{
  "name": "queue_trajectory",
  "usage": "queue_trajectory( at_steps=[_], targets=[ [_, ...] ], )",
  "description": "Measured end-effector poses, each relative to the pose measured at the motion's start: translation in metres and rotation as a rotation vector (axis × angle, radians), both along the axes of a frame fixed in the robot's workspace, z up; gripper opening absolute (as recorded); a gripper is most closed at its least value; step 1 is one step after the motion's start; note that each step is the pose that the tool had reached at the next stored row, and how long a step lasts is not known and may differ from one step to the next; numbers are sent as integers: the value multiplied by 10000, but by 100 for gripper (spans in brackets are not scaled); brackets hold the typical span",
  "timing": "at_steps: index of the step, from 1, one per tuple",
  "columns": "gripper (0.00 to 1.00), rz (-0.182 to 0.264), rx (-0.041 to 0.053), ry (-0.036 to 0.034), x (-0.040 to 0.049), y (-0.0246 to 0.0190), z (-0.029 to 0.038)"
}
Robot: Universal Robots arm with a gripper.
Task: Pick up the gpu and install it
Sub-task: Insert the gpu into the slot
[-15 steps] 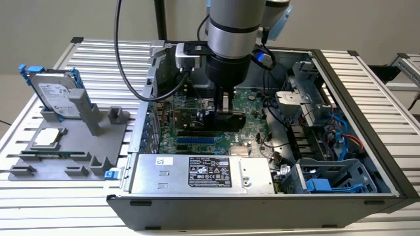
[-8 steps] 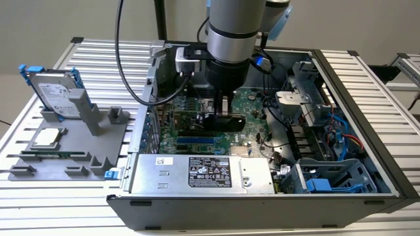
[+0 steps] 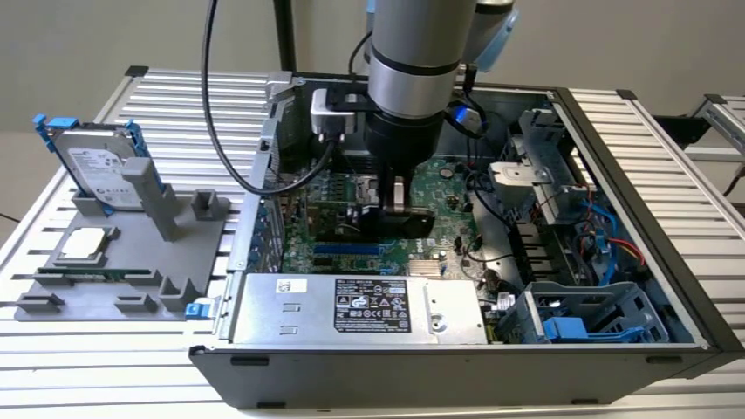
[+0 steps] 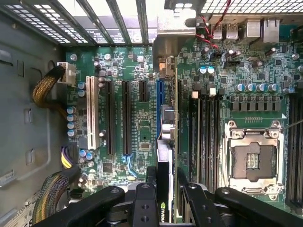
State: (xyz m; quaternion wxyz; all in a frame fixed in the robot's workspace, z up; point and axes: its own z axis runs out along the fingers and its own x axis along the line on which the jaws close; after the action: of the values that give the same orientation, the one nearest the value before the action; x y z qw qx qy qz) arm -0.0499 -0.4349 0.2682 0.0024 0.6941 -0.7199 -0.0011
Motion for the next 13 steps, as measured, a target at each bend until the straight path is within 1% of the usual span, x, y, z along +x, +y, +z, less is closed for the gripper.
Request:
queue_trajectory(
  at_steps=[5, 9, 13],
  targets=[
    [0, 19, 0, 1, -20, -23, -23],
    [0, 39, -5, 2, -81, -28, -46],
    [0, 43, -4, 1, -168, -27, -66]
  ],
)
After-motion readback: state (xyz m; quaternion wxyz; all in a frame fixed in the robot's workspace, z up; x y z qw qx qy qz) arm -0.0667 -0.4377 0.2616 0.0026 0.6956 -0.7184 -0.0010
